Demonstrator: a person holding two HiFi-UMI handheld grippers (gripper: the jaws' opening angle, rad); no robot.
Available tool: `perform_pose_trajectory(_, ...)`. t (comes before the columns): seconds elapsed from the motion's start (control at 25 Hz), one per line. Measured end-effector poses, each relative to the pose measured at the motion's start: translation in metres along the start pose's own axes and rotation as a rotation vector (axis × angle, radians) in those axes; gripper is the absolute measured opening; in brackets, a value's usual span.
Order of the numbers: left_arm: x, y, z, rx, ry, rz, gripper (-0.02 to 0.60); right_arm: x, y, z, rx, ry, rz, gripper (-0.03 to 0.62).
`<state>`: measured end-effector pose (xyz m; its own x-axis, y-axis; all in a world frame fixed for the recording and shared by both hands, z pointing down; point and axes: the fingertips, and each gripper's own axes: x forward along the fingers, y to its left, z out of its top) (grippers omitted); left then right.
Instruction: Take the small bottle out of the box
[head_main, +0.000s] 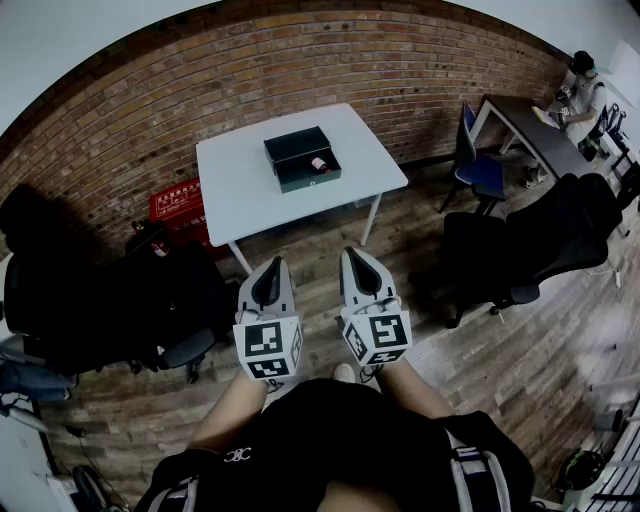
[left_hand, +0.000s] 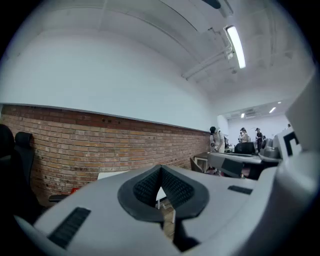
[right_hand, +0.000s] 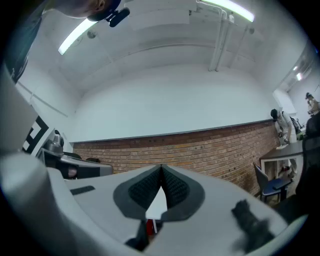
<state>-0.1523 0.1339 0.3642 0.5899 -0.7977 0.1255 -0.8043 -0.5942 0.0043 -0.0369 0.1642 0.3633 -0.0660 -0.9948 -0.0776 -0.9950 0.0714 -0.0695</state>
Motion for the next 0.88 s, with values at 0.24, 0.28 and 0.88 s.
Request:
perform_pose_trajectory(0.24, 0.009, -0.009, 0.003, 0.007, -0.009, 0.0, 0.011, 0.007, -0.017, 0.002, 0.042, -0.01, -0.01, 0.031)
perform_pose_trajectory(0.28, 0.011, -0.01, 0.003, 0.008, -0.009, 0.003, 0.011, 0.007, -0.02, 0.002, 0.058, -0.013, -0.015, 0.031)
perform_pose_trajectory(0.88, 0.061, -0.061, 0.004, -0.01, -0.006, -0.001, 0.011, 0.012, -0.067, -0.002, 0.06, 0.008, 0.048, 0.032)
